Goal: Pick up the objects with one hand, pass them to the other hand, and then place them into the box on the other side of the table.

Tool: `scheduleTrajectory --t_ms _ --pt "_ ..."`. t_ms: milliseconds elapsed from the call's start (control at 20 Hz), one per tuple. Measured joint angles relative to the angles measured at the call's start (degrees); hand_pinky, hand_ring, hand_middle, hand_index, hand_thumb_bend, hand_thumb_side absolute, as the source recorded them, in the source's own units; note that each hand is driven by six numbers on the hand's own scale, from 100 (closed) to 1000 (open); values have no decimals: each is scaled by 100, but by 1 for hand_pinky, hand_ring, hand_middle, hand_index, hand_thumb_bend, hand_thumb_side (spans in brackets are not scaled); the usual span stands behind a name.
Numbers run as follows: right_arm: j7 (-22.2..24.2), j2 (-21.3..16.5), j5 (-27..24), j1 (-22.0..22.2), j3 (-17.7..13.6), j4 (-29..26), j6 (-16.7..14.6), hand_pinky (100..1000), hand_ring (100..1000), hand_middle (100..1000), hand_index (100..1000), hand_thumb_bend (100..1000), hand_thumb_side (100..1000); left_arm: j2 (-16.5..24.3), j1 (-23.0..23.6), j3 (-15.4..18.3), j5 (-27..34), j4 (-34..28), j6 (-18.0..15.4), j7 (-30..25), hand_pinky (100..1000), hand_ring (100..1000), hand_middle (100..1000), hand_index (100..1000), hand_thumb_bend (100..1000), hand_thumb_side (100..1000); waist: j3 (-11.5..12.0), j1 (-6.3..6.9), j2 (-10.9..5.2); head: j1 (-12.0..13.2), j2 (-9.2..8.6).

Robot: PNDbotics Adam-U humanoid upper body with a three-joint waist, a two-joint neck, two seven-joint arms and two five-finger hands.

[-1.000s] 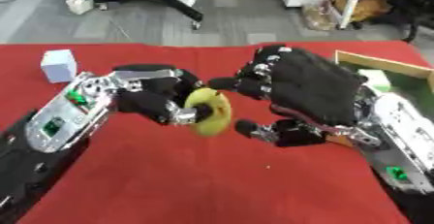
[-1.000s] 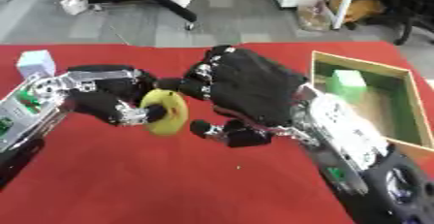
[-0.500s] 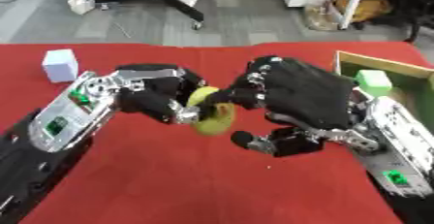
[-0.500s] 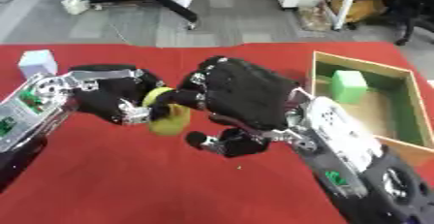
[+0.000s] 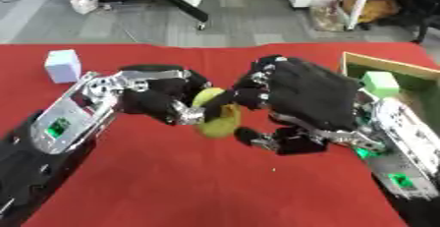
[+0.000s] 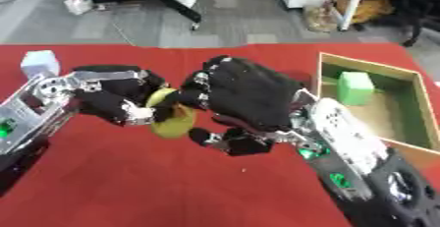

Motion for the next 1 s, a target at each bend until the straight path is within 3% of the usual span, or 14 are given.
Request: scheduleTrajectory --t_ms 400,1000 --pt "-336 0 320 -1 -11 80 35 544 395 379 771 293 100 -1 -3 -25 170 -86 162 -36 618 569 460 584 100 299 4 0 0 19 -4" --pt "-1211 -39 623 91 -2 166 285 530 353 330 601 188 100 -6 -46 -26 335 -143 320 -101 636 577 469 598 100 335 5 0 0 22 -45"
